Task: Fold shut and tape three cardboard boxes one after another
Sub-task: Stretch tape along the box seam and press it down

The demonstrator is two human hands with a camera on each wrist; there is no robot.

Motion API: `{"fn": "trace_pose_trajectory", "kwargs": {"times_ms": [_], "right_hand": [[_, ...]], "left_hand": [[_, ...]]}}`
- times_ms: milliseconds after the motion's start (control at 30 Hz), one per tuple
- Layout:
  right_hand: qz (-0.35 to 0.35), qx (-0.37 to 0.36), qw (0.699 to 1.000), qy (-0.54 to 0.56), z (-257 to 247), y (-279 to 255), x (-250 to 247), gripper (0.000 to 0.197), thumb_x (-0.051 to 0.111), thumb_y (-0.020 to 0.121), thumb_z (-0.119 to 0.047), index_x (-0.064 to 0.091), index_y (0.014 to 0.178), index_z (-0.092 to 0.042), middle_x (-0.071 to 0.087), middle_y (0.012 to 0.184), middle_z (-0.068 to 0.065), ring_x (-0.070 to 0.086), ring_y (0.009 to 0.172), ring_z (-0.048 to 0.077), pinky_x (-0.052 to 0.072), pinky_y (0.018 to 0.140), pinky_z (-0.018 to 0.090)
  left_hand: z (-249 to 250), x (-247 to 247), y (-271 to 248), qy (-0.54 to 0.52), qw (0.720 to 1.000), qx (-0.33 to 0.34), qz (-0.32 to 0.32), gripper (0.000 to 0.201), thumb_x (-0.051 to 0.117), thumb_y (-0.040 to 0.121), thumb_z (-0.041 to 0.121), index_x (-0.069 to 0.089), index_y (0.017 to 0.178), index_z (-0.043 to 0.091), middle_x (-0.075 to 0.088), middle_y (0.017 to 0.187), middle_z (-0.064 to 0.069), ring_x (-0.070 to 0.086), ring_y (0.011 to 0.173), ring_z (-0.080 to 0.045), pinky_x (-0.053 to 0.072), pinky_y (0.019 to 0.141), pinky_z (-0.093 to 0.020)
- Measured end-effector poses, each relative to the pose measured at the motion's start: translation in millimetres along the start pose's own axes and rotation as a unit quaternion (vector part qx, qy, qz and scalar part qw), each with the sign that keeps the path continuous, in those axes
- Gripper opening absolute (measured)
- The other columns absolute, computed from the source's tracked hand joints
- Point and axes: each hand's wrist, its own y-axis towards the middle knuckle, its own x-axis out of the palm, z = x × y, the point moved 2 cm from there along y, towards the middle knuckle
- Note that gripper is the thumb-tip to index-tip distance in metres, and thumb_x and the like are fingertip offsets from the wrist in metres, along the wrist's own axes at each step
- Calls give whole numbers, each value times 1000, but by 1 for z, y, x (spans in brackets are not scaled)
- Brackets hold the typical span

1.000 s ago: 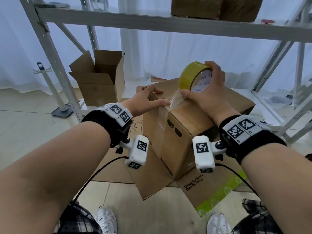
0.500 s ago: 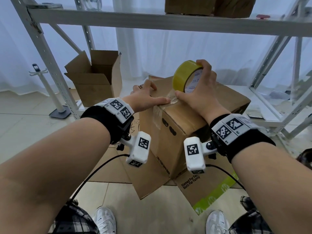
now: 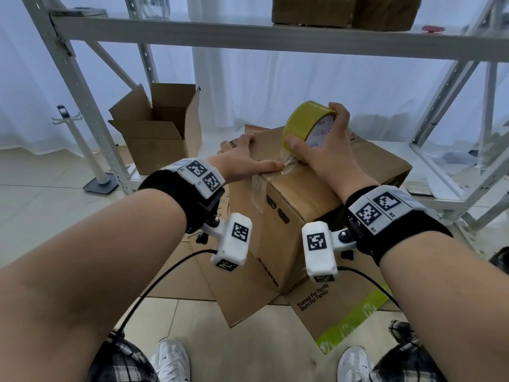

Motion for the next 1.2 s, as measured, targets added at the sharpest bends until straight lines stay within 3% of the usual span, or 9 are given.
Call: {"fn": "trace_pose_trajectory", "kwargs": {"times_ms": [233,367,433,533,667,833,933,1067,1200], "right_hand": [[8,22,1000,-9,-4,-2,-6,102,78,73,-43,9,147,-27,24,146,12,33,130,22,28,99,28],[0,44,996,-77,-3,-6,-22,111,70,69,-65,3,149,-27,27,151,11,31,138,28,27,113,47],[10,53,990,-128,0,-6,-35,99,55,76,-73,9,150,-26,31,152,10,30,139,29,19,114,53],[41,108,963,-243,18,-2,-60,76,34,84,-75,29,145,-29,35,147,15,28,139,35,8,114,58],[8,198,949,-246,43,-6,-72,73,40,85,-70,30,146,-31,23,150,19,15,140,39,14,113,56],[65,186,956,-216,30,-12,-55,55,49,86,-54,45,134,-27,31,138,12,24,129,34,25,104,47],[53,167,945,-276,18,-11,-39,47,45,86,-43,49,129,-25,35,132,12,29,124,33,21,105,46],[26,11,941,-337,-2,-6,-9,34,44,88,-31,62,116,-23,55,125,4,47,119,24,21,108,41],[20,-34,959,-282,-7,-9,10,26,45,89,-31,61,71,-20,63,81,0,56,86,24,40,75,33]], "left_hand": [[-11,-5,-5,-46,997,28,-48,103,69,61,73,17,145,44,21,148,-7,35,131,-29,30,113,-44],[4,2,-3,-85,996,4,-14,79,57,70,66,27,142,50,7,157,-13,33,135,-34,30,111,-45],[10,9,-3,-97,995,-12,-2,77,50,71,68,23,141,54,0,159,-14,30,136,-40,36,105,-51],[10,17,-7,-111,994,-19,-2,104,50,47,87,19,141,55,2,158,-13,33,133,-43,44,99,-55],[4,22,-5,-168,985,2,29,95,60,54,79,28,140,52,13,153,-10,41,127,-35,43,103,-46],[-12,3,4,-192,980,11,59,72,65,77,58,40,141,37,26,147,-5,43,125,-28,41,105,-40],[-24,-22,9,-203,978,21,34,51,64,88,40,48,134,26,46,136,-1,51,120,-22,45,91,-28],[-29,-41,23,-132,990,46,31,55,63,71,59,58,117,28,59,122,-6,55,113,-21,44,101,-41],[-27,-40,39,-153,983,95,36,30,58,82,29,61,107,11,61,82,2,56,79,-19,45,69,-28]]}}
